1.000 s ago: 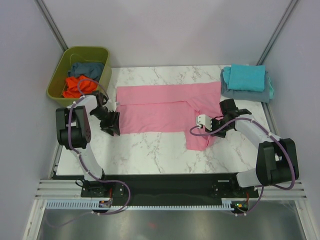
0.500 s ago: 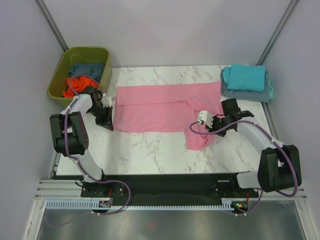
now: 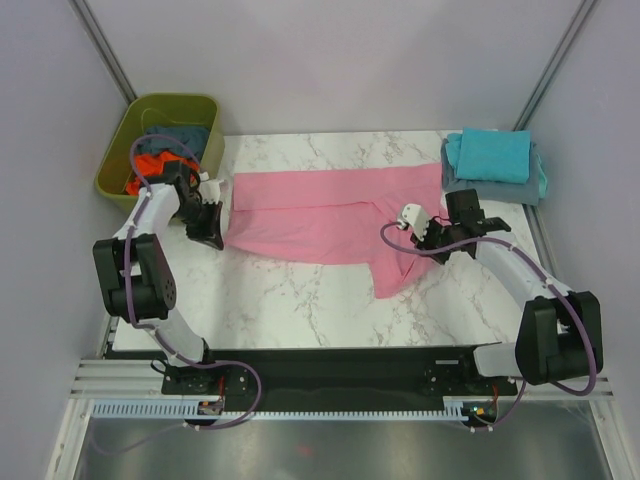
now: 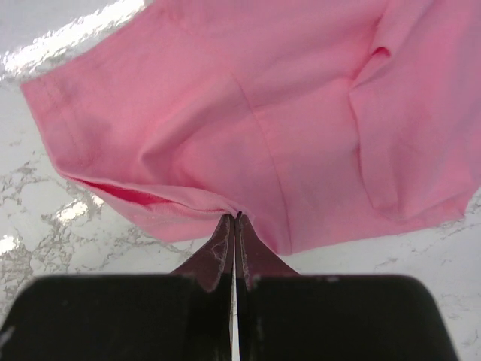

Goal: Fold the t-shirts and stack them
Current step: Fold the tshirt

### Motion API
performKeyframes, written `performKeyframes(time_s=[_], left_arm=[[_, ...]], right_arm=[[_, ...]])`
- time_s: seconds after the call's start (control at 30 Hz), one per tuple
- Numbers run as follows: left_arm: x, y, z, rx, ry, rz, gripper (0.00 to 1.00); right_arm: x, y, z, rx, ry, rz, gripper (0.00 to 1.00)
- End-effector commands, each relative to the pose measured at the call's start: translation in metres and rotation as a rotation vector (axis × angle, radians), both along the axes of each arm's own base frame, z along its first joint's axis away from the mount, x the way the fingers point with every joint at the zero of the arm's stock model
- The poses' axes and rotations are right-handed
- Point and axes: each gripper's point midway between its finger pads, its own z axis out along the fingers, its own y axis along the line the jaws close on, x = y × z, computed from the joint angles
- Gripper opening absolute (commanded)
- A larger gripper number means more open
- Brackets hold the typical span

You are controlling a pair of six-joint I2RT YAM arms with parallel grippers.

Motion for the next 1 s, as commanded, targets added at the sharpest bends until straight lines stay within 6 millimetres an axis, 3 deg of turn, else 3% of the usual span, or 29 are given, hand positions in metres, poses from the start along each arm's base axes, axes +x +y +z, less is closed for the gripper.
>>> performKeyframes(time_s=[0.0, 0.27, 0.47, 0.97], left_arm=[[0.009, 0.001, 0.024, 0.018, -0.068, -0.052, 0.02], [0.035, -0.001, 0.029, 0.022, -0.079, -0.066, 0.02], [0.058, 0.001, 0.031, 0.030, -0.095, -0.065, 0.02], [0.116, 0.000, 0.024, 0.051, -0.112, -0.063, 0.02]], right_arm=[[0.038, 0.008, 0.043, 0.107, -0.121, -0.110, 0.00], [0.087, 0.008, 0.097, 0.235, -0.241, -0.263, 0.00], [0.123, -0.006, 0.123, 0.284, -0.306, -0.348, 0.00], [0.209, -0.026, 0.130, 0.282, -0.394, -0.431, 0.00]])
